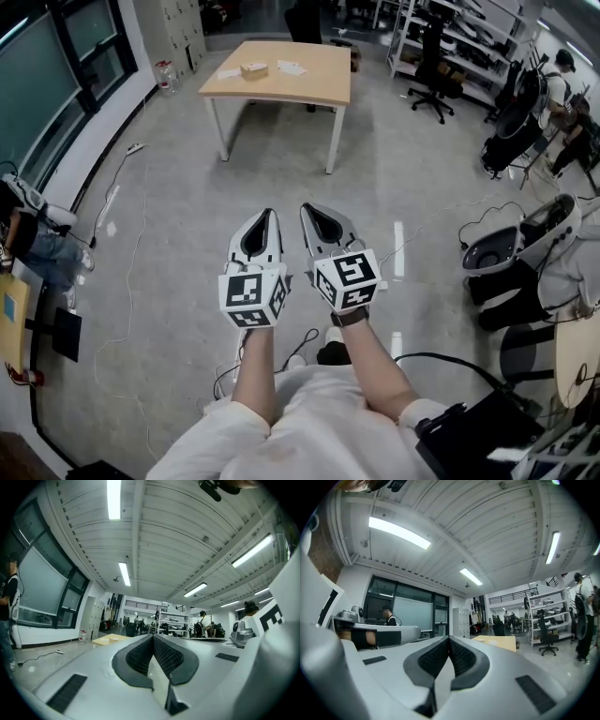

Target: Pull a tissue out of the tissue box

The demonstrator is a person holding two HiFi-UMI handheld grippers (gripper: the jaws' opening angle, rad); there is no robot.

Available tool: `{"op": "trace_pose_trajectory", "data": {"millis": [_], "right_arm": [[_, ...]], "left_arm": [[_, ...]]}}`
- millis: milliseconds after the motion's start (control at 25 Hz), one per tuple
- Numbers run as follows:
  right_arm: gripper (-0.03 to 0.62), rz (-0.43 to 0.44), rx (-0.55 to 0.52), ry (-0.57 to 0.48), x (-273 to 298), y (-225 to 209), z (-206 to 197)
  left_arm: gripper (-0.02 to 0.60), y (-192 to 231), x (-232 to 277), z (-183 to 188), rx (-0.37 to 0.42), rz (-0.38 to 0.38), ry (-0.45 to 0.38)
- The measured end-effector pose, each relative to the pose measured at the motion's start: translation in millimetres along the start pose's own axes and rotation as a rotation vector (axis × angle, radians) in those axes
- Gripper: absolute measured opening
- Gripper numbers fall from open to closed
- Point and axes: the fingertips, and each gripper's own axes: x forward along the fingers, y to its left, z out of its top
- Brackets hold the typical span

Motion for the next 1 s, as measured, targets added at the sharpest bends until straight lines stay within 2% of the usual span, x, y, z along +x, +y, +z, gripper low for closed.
{"op": "trace_pose_trajectory", "data": {"millis": [200, 400, 800, 1000], "right_arm": [[0.003, 0.010, -0.007, -0.011, 9.9, -8.7, 0.6], [0.003, 0.043, 0.012, -0.021, 43.7, -31.1, -1.0], [0.003, 0.100, 0.009, -0.095, 126.7, -123.9, 34.8], [0.002, 0.122, 0.021, -0.104, 151.9, -173.1, 35.9]], "left_arm": [[0.002, 1.5, 15.1, -3.8, -0.008, 0.008, -0.003], [0.002, 12.0, 50.5, -8.2, 0.004, 0.034, 0.006], [0.002, 12.0, 173.5, 10.7, 0.092, 0.067, -0.026], [0.002, 12.2, 227.2, 5.3, 0.115, 0.112, -0.020]]}}
